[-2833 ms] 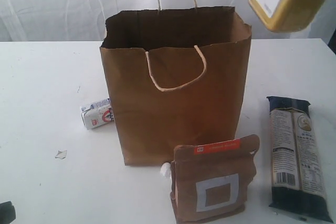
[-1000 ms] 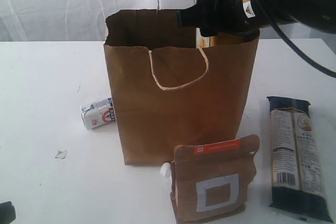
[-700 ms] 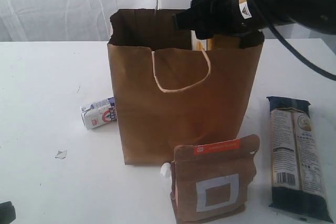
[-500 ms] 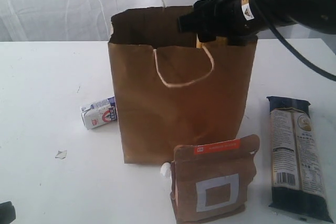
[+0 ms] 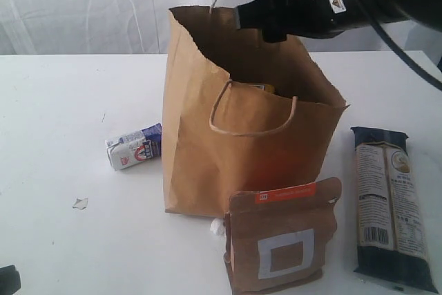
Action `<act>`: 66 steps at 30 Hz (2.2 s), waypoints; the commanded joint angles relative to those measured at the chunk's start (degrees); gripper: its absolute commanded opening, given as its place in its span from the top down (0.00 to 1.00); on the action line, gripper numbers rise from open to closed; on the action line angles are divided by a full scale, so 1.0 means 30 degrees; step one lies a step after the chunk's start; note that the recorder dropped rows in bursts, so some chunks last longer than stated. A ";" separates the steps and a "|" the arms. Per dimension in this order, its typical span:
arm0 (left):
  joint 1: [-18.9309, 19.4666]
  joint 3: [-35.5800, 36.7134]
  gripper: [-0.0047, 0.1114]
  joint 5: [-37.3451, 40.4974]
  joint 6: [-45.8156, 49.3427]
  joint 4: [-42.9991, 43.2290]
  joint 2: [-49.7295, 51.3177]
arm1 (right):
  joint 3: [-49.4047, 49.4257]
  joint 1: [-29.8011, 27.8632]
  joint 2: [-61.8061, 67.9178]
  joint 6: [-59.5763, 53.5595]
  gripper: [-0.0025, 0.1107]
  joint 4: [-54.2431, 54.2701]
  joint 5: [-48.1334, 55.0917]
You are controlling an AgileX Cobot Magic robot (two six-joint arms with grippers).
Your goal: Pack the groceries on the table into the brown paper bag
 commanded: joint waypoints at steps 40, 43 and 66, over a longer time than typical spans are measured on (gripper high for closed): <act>-0.0107 0.0075 0.96 -0.0007 -0.0009 -0.0084 -0.0095 | 0.9763 -0.5622 -0.4699 0.1991 0.42 0.3647 0.4378; -0.0107 0.0075 0.96 -0.0007 -0.0009 -0.0084 -0.0095 | 0.9763 -0.6294 -0.2968 -0.0687 0.42 0.4985 0.3335; -0.0107 0.0075 0.96 -0.0007 -0.0009 -0.0084 -0.0095 | 0.9582 -0.5997 -0.4119 -0.7836 0.29 0.6342 0.3055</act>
